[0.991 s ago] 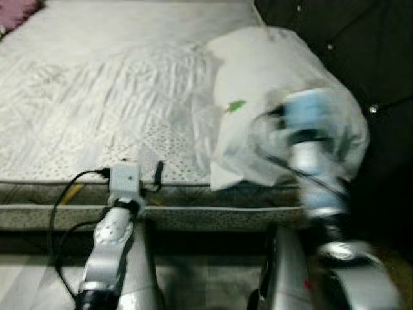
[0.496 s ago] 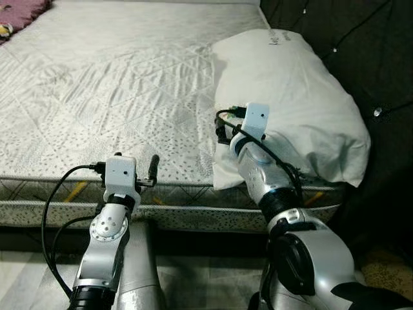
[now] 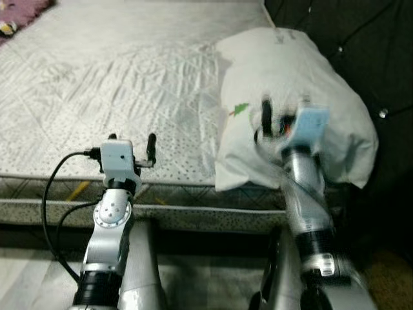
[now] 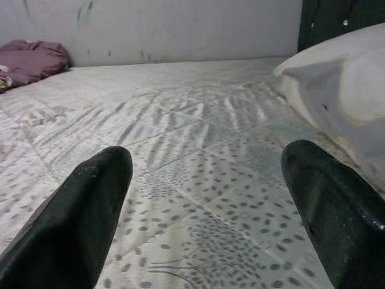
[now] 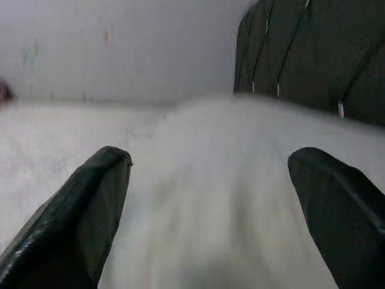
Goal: Clean up the room
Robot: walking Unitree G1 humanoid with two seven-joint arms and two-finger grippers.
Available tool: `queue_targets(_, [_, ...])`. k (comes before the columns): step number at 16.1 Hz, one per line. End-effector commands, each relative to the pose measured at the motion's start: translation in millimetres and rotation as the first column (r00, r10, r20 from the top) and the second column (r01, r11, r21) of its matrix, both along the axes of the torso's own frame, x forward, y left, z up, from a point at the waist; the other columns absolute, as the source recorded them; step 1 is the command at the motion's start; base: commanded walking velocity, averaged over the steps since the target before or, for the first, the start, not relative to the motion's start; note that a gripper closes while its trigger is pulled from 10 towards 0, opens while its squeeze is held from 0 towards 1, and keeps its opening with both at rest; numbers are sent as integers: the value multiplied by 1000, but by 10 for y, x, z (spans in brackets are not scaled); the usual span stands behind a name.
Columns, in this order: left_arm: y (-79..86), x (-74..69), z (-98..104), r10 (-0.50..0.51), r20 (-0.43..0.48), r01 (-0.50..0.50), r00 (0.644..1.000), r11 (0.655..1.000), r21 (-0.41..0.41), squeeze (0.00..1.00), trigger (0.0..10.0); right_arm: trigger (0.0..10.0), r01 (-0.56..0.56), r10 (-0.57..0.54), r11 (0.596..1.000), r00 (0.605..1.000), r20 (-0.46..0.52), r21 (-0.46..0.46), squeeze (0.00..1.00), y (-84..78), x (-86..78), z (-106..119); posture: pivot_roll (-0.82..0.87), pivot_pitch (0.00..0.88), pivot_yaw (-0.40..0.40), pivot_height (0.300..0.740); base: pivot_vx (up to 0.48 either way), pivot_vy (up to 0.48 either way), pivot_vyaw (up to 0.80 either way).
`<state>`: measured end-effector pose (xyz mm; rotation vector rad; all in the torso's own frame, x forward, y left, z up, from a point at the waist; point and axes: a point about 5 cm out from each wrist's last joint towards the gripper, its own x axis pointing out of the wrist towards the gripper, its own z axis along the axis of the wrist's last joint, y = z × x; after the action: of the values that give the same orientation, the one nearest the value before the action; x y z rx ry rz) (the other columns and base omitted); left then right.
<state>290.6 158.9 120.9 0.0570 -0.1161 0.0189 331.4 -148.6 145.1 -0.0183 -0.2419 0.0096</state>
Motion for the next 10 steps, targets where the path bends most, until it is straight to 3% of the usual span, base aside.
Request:
queue_targets(1, [22,-9,37,5,17,-5,1000,1000,-25,0,10000,10000,-20,20,1000,1000,22,-3,0,23,-40,44,31,0,1,456,0,0,0])
queue_targets(2, [41,-13,37,-1,28,4,1000,997,-77,0,10000,10000,-13,13,998,1000,-10,61,0,31,-119,-92,8,0,23,466,0,0,0])
queue_targets(5, [-25,-7,-24,-37,-6,37,999,999,-33,0,10000,10000,-20,19,998,999,26,59,0,90,-201,-21,-18,0,56,501,0,0,0])
queue_targets(8, [-91,23,-6,-66,-6,65,998,997,-27,0,10000,10000,-17,17,999,1000,6,51,0,65,-199,56,-31,0,22,539,0,0,0])
queue_targets(10, [-31,84,25,-15,4,15,1000,999,-33,0,10000,10000,-33,33,999,999,-5,26,0,66,-188,73,-30,0,3,567,0,0,0])
